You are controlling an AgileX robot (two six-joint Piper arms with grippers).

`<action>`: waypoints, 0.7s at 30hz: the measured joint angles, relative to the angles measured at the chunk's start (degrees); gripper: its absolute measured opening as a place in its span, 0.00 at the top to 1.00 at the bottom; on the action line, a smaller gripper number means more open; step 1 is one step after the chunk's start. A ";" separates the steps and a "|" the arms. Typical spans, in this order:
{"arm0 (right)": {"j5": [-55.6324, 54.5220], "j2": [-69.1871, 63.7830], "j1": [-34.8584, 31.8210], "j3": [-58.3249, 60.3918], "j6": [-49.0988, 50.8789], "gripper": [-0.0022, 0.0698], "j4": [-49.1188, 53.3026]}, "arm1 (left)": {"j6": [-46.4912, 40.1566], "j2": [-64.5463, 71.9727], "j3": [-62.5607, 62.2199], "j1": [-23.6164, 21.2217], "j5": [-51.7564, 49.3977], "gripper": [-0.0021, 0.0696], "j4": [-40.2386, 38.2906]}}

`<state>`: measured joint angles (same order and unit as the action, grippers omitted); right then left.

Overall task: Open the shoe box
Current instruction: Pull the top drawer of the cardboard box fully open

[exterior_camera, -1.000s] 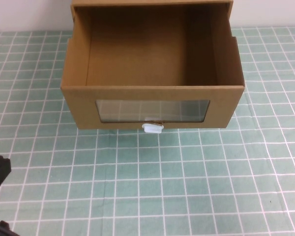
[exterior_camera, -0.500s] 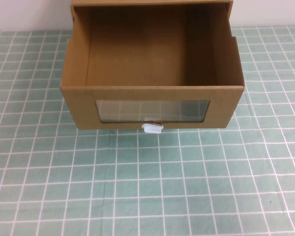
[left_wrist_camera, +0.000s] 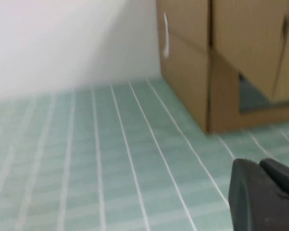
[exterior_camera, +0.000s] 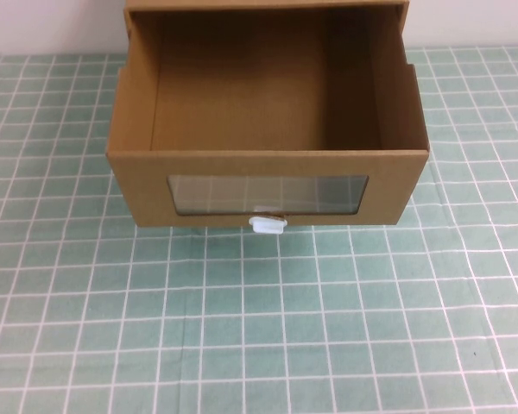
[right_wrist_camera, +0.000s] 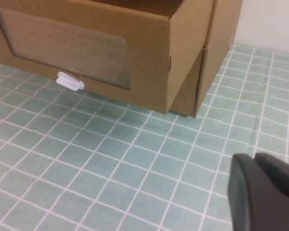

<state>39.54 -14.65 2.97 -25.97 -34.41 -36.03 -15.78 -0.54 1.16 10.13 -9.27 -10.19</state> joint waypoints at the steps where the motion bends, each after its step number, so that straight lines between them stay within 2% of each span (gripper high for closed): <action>1: 0.15 0.00 0.00 0.00 0.00 0.99 0.00 | 0.43 0.00 0.11 0.00 -1.67 0.98 -0.44; 6: 0.77 0.00 0.00 0.00 0.00 0.99 -0.11 | 1.10 0.00 0.36 -0.14 -11.38 0.98 -0.90; 21: 4.79 0.00 0.00 0.00 0.00 0.99 -1.97 | 1.10 -0.12 0.36 -0.41 -11.89 0.98 -0.90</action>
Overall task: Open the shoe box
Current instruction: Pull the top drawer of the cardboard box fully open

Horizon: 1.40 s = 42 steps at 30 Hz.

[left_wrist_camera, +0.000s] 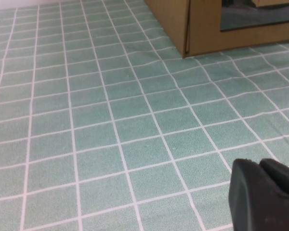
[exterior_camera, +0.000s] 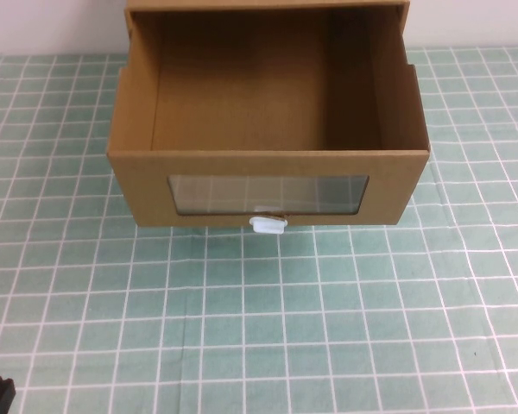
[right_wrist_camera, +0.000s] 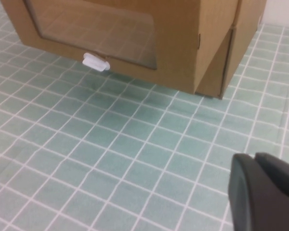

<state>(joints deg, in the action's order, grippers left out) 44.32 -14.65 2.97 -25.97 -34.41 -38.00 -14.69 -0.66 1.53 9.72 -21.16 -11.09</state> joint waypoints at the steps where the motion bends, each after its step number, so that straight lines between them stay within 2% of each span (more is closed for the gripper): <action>1: 0.39 0.00 0.00 0.00 0.00 0.99 0.00 | 0.00 0.00 0.00 0.00 0.00 0.98 0.00; 10: 2.15 0.10 0.00 0.00 -0.89 0.99 0.80 | 0.00 0.00 0.00 0.00 -0.11 0.98 0.00; 14: -0.81 2.14 0.00 0.00 -1.10 0.99 8.52 | 0.00 0.00 0.00 0.00 -0.11 0.98 0.00; 19: -6.43 4.88 0.00 1.10 11.58 0.99 21.74 | 0.00 0.00 0.00 0.00 -0.11 0.98 0.00; 24: -15.75 7.46 0.00 9.06 24.83 0.99 31.15 | 0.00 0.00 0.00 0.00 -0.11 0.98 0.00; 32: -25.90 15.02 0.00 26.00 28.37 0.99 32.09 | 0.00 0.00 0.00 0.00 -0.11 0.98 0.00; 42: -24.02 15.15 0.00 27.35 28.50 0.99 31.73 | 0.00 0.00 0.00 0.00 -0.11 0.98 0.00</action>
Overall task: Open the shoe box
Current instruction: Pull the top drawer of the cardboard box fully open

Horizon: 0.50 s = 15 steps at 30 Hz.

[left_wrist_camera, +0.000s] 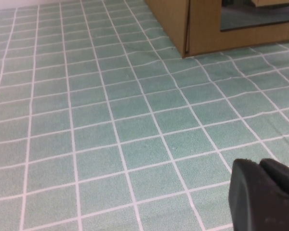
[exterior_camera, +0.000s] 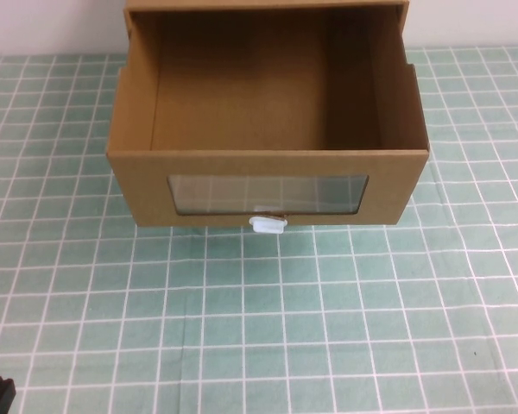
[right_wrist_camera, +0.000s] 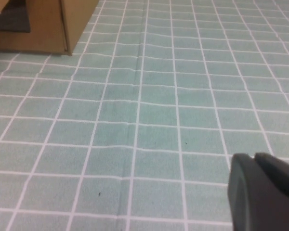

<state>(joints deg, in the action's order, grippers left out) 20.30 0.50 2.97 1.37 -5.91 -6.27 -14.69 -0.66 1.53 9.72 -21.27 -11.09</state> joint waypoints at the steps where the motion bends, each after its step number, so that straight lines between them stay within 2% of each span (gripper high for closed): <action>1: 0.09 0.00 0.00 0.00 0.00 0.99 -0.15 | 0.00 0.00 0.00 0.00 0.00 0.98 0.00; 15: 0.09 0.00 0.00 0.00 0.00 0.99 -0.38 | 0.00 0.00 0.00 0.00 0.00 0.98 0.00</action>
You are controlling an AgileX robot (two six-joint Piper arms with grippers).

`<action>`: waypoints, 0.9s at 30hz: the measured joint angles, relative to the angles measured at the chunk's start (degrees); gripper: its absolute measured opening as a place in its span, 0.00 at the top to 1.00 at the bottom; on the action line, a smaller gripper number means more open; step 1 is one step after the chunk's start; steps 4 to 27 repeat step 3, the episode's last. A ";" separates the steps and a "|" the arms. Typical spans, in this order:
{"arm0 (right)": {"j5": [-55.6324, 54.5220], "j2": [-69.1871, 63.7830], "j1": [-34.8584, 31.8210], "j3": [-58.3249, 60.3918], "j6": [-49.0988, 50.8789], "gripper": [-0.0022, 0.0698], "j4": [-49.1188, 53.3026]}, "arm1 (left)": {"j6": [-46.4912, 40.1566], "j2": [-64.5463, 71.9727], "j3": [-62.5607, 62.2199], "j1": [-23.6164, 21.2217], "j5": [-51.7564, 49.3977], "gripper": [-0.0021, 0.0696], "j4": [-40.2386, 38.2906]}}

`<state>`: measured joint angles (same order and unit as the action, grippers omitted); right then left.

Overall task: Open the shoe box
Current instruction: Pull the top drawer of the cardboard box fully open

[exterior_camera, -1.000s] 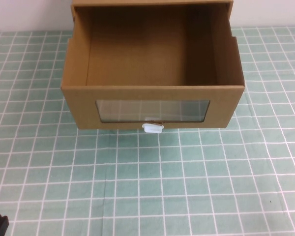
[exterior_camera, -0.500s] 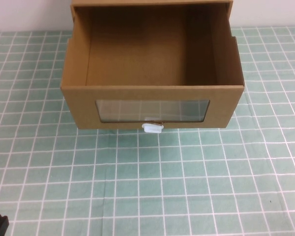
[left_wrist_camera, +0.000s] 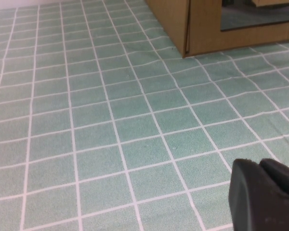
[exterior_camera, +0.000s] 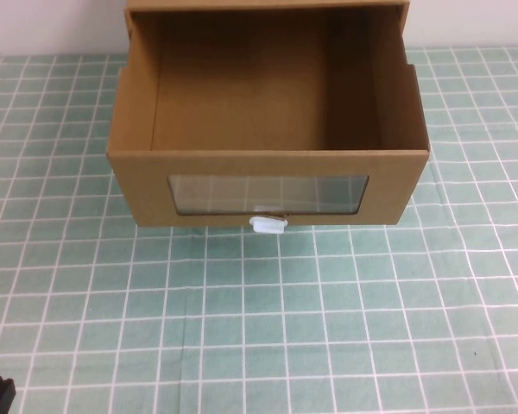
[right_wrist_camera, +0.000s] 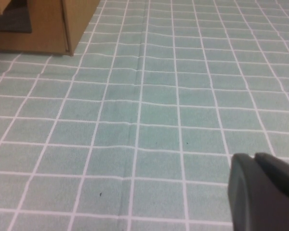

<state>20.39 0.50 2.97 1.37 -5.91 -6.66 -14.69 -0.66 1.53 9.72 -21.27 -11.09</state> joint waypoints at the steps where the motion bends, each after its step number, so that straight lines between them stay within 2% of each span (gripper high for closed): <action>1: 0.00 0.00 0.00 0.00 0.00 0.99 0.00 | 0.00 0.00 0.00 0.00 0.00 0.98 0.00; 27: 0.00 0.00 0.00 0.00 0.00 0.99 0.00 | 0.00 0.00 0.00 0.00 0.00 0.98 0.00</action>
